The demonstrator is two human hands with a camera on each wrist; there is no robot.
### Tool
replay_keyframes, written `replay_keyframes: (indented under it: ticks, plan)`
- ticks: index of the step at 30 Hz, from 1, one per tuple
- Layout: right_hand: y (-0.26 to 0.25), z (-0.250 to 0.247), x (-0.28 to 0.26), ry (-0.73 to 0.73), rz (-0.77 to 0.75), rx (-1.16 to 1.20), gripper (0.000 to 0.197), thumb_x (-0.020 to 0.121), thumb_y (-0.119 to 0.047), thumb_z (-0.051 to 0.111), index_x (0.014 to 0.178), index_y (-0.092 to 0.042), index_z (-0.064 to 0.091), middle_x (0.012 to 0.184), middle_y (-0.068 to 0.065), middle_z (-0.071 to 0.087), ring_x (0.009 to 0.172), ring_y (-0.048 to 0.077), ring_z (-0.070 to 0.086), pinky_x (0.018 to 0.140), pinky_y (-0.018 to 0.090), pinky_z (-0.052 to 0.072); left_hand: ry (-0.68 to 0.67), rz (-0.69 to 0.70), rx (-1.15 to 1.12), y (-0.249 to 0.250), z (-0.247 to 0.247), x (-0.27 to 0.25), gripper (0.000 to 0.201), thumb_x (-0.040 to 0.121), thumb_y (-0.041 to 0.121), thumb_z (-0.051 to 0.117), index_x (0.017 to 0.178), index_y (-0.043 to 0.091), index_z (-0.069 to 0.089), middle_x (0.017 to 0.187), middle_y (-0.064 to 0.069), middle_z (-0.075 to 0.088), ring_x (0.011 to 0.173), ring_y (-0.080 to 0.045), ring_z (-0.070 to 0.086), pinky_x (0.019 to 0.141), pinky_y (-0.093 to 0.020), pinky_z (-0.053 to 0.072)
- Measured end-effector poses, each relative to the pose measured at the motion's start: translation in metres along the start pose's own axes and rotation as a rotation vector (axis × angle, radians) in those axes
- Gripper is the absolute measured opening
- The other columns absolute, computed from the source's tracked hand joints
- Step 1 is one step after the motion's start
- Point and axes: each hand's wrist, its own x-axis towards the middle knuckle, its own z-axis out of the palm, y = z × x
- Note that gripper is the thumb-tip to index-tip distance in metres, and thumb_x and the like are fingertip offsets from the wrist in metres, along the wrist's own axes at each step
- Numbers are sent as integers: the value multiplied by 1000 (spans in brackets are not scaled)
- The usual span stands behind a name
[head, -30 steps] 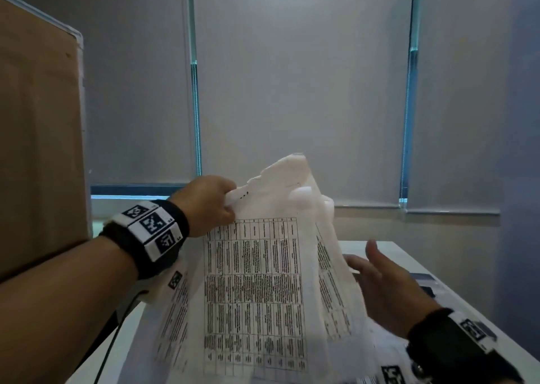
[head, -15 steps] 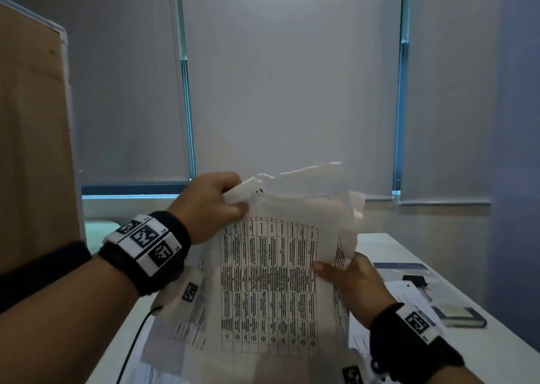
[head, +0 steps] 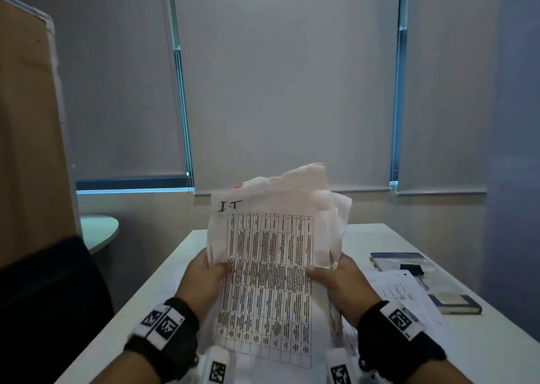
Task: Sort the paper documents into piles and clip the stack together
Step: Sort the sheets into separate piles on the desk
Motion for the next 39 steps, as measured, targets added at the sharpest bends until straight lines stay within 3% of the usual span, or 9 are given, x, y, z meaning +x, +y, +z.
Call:
replay_keyframes:
  ticks: [5, 9, 12, 16, 18, 23, 28, 34, 39]
  plan:
    - [-42, 3, 14, 62, -198, 9, 18, 84, -15, 71, 101, -14, 67, 96, 10, 74, 91, 26, 71, 83, 42, 57, 79, 191, -82, 30, 12, 3, 28, 95, -3, 56, 100, 22, 67, 81, 11, 78, 74, -5, 74, 68, -27, 53]
    - [-43, 0, 19, 51, -155, 4, 35, 70, -31, 75, 101, -17, 70, 95, 7, 75, 91, 28, 71, 87, 49, 56, 124, 127, -170, 23, 14, 7, 16, 89, 0, 66, 99, 11, 73, 80, 2, 79, 90, -26, 74, 87, -42, 57]
    - [-27, -3, 16, 133, -110, -45, 25, 71, -31, 74, 88, -13, 74, 87, 11, 76, 87, 35, 71, 84, 58, 55, 84, 125, -119, -1, 11, 10, 18, 87, 5, 71, 104, 13, 74, 90, 5, 80, 93, -16, 74, 91, -35, 56]
    - [-27, -14, 19, 262, -56, 237, 17, 81, -12, 73, 96, -5, 72, 94, 17, 75, 89, 40, 71, 83, 56, 56, 207, -88, 43, -27, -2, 17, 104, 63, 40, 90, 150, 17, 37, 132, -8, 60, 119, -30, 61, 102, -45, 49]
    - [-32, -17, 20, 255, 1, 451, 23, 88, -3, 65, 111, -4, 67, 102, 16, 74, 93, 37, 71, 84, 51, 57, 242, -134, -94, -38, -5, 13, 118, 57, 39, 96, 152, 12, 31, 133, -7, 57, 116, -28, 61, 104, -46, 48]
    - [-19, -6, 19, 311, 138, 676, 67, 56, -21, 88, 116, -1, 67, 119, 19, 68, 106, 38, 66, 96, 60, 49, -8, -342, -594, -49, 8, -10, 68, 74, 19, 78, 136, 1, 57, 125, -19, 69, 114, -37, 67, 102, -53, 49]
    - [-11, -4, 8, 233, 151, 858, 34, 90, -10, 52, 121, 2, 59, 114, 22, 67, 105, 38, 65, 94, 52, 51, 65, -282, -683, -52, 1, -8, 52, 79, 2, 65, 131, -1, 61, 121, -27, 69, 109, -45, 68, 96, -56, 52]
    - [7, -2, 0, 175, 237, 874, 40, 81, -7, 56, 120, 1, 61, 113, 22, 68, 100, 37, 68, 97, 52, 50, 116, -286, -743, -62, -3, -11, 35, 90, 8, 54, 123, 0, 63, 107, -25, 74, 92, -42, 73, 87, -52, 54]
    - [22, 12, -9, 28, 339, 893, 55, 69, -14, 72, 120, -1, 58, 128, 29, 59, 119, 46, 57, 104, 59, 41, 108, -282, -795, -69, 2, -18, 26, 92, 13, 51, 111, 3, 65, 94, -22, 75, 91, -40, 70, 88, -50, 53]
